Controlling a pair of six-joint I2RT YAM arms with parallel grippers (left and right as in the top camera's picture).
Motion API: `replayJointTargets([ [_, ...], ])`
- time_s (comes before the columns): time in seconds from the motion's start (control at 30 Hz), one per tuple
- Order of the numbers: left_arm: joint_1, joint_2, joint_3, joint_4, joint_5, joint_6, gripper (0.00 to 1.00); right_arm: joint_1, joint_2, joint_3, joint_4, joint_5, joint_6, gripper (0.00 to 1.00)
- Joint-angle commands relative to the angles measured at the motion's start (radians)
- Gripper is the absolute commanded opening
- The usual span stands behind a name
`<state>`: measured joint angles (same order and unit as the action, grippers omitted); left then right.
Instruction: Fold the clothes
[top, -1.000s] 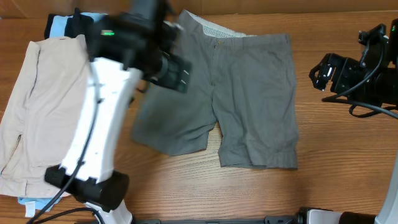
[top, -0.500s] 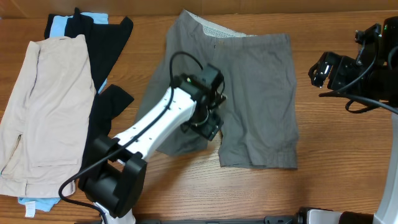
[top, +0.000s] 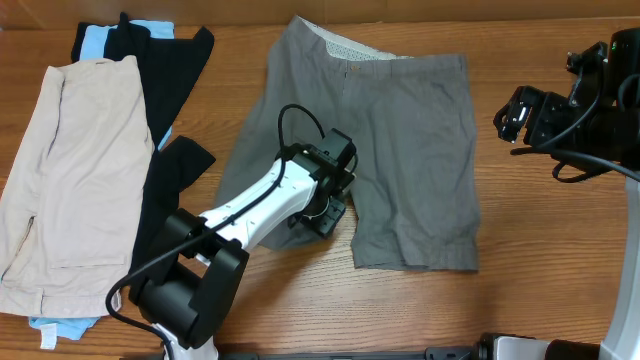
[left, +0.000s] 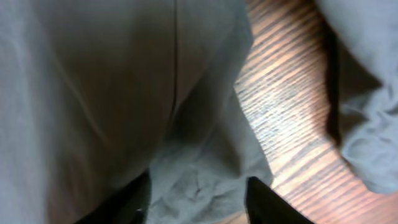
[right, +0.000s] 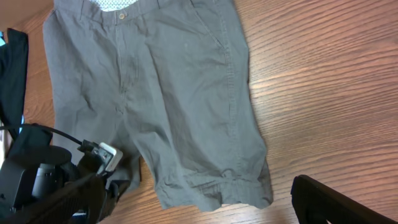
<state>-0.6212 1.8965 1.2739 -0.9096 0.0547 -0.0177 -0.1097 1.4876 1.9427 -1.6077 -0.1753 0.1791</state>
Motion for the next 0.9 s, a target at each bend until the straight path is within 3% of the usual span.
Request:
replayJointTargets([
  [0.0,0.0,0.039,-0.01,0.006,0.019,0.012,0.44,0.004,-0.005,-0.001,0.007,0.011,0.0,1.0],
  [0.17,-0.016,0.079,-0.01,0.001,0.081,0.012,0.36,0.004,-0.005,-0.001,0.01,0.011,0.0,1.0],
  [0.37,-0.028,0.09,-0.01,0.002,0.108,0.015,0.4,0.004,-0.005,-0.001,0.017,0.011,0.0,1.0],
  [0.73,-0.029,0.131,-0.011,0.04,0.123,0.014,0.36,0.004,-0.005,-0.001,0.024,0.011,-0.003,1.0],
  [0.8,-0.033,0.149,-0.011,0.031,0.123,0.014,0.25,0.004,-0.005,-0.001,0.024,0.011,-0.003,1.0],
  [0.87,-0.039,0.155,-0.011,0.024,0.122,0.014,0.04,0.004,-0.005,-0.001,0.024,0.011,-0.003,1.0],
])
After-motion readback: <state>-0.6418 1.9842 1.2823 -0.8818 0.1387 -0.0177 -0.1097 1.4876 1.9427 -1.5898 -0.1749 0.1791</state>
